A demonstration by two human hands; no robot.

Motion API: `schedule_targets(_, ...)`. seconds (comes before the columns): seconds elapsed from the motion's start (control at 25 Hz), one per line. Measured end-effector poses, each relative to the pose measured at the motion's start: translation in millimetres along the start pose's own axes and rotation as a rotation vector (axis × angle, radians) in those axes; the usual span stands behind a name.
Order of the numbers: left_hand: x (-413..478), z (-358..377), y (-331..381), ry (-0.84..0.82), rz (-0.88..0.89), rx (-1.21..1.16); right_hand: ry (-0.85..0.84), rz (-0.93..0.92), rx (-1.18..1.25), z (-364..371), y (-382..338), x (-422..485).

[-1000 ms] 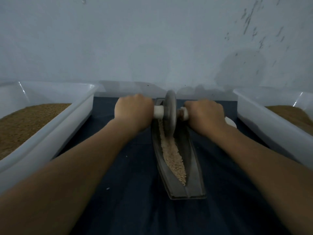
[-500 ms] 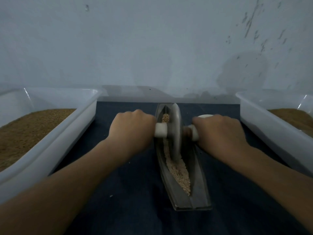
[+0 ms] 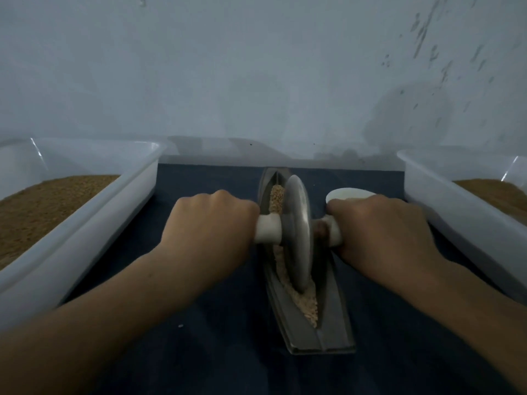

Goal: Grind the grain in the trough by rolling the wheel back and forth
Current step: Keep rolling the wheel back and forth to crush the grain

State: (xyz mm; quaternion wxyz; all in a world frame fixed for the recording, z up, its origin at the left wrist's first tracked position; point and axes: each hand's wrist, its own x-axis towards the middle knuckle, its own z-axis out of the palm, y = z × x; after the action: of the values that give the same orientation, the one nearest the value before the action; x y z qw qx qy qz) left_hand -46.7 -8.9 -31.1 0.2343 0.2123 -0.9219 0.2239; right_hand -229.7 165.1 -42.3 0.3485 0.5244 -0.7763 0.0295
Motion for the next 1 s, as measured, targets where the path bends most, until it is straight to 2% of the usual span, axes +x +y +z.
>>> schedule_targets(0.12,41,25,-1,-0.121,-0.11,0.045,-0.032,0.085,0.005,26,-4,38)
schedule_targets(0.24,78,26,-5,-0.175,-0.074,0.063,-0.165,0.187,0.093,37,-2,66)
schedule_targets(0.36,57,11,-2,-0.188,-0.037,0.064,-0.17,0.151,0.125,25,1,42)
schedule_targets(0.56,-12,-9,1,-0.04,0.032,0.004,0.001,-0.012,-0.023,-7,-2,-6)
schedule_targets(0.72,23,13,3,-0.104,-0.106,0.019,-0.05,0.081,0.014,11,-7,26)
schedule_targets(0.88,50,17,-1,-0.201,-0.158,-0.026,-0.187,0.162,0.096,14,-10,58)
schedule_targets(0.92,39,13,0,-0.183,-0.138,-0.019,-0.173,0.139,0.086,10,-9,49)
schedule_targets(1.0,7,6,3,-0.046,-0.054,0.016,-0.078,0.055,0.036,0,-6,18)
